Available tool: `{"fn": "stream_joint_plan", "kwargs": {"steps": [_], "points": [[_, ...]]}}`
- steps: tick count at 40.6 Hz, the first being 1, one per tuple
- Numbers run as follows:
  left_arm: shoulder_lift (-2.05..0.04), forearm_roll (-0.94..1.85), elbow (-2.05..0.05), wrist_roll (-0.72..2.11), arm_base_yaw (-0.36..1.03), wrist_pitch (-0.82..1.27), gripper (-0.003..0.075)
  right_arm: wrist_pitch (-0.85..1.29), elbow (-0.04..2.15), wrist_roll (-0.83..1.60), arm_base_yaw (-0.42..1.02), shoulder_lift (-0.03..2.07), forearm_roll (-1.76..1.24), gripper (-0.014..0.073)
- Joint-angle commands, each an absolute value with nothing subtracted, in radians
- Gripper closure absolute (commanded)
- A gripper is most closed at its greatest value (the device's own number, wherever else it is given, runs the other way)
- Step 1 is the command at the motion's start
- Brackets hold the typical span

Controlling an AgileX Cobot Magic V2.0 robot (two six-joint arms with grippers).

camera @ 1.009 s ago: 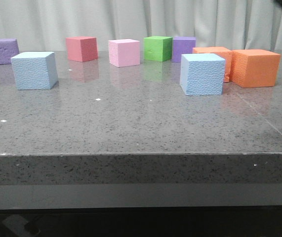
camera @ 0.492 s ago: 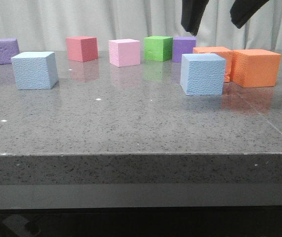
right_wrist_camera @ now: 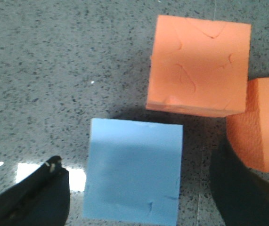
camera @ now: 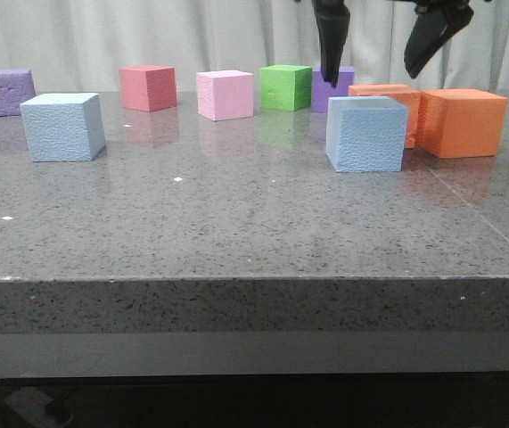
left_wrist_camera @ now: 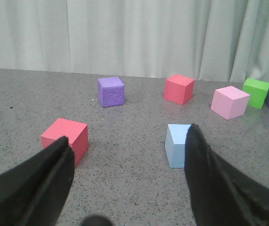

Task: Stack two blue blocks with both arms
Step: 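Lower the right gripper over the light-blue cube near the orange cubes, then close the right gripper on the light-blue cube and lift it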

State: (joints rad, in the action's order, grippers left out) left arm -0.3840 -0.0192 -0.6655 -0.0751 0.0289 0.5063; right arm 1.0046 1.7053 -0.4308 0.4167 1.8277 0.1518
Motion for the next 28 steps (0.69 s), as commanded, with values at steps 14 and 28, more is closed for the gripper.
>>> {"fn": "stream_joint_plan", "kwargs": {"steps": [14,28], "points": [[-0.400,-0.012,-0.690,-0.081,0.036,0.425,0.0227,0.936,1.740,-0.436,0.406,1.892,0.141,-0.0008],[-0.400,-0.012,-0.690,-0.081,0.036,0.425,0.0227,0.946,1.755,-0.436,0.407,1.899,0.065,0.0227]]}}
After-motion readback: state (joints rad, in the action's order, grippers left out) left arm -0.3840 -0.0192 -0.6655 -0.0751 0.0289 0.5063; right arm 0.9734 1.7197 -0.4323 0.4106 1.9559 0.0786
